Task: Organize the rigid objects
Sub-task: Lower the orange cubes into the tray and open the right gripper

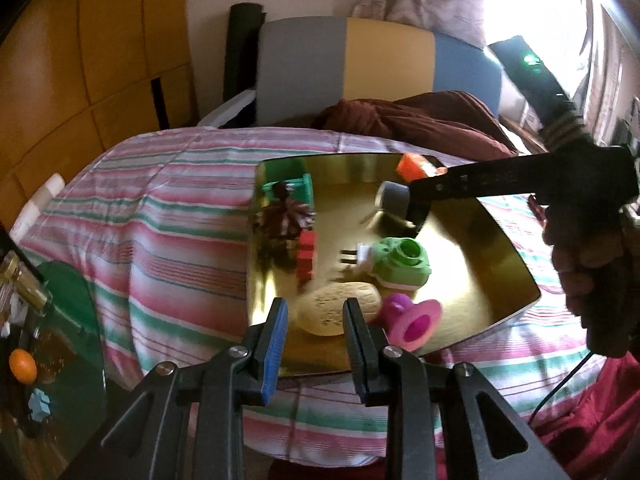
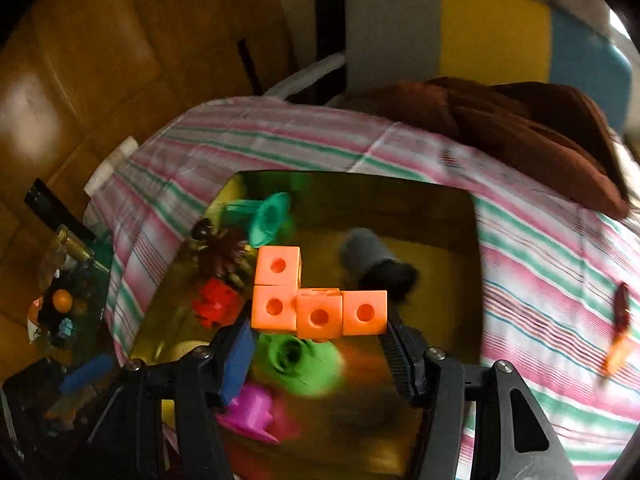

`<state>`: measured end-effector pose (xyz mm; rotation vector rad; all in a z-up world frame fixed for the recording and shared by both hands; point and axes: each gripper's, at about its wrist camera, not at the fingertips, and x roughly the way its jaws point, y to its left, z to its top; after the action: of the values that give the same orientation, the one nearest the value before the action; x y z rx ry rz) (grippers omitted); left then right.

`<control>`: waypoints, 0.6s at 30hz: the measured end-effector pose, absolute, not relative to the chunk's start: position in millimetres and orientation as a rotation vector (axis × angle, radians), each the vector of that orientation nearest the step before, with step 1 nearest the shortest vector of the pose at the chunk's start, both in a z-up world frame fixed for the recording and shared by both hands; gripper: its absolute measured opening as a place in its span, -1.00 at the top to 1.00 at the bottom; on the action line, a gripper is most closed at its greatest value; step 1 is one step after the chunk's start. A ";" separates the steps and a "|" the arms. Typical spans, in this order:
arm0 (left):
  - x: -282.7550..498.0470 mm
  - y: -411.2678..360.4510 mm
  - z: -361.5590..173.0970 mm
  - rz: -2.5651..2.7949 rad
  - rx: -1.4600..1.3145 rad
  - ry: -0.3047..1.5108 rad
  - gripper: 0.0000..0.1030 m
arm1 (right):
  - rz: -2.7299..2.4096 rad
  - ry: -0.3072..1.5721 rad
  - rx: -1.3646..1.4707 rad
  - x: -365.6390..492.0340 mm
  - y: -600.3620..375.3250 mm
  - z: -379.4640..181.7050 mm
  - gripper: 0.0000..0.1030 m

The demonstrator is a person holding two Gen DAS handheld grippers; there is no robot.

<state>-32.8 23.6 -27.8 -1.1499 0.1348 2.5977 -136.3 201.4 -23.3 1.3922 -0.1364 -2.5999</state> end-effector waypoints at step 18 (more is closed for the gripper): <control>-47.9 -10.7 -42.3 2.660 -1.235 0.055 0.46 | -2.479 -0.092 1.580 -175.0 153.7 -94.8 -0.55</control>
<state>-47.9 -10.7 -42.3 -1.2349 0.0549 2.6600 -175.0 153.7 -94.8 1.5795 -0.0921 -2.4794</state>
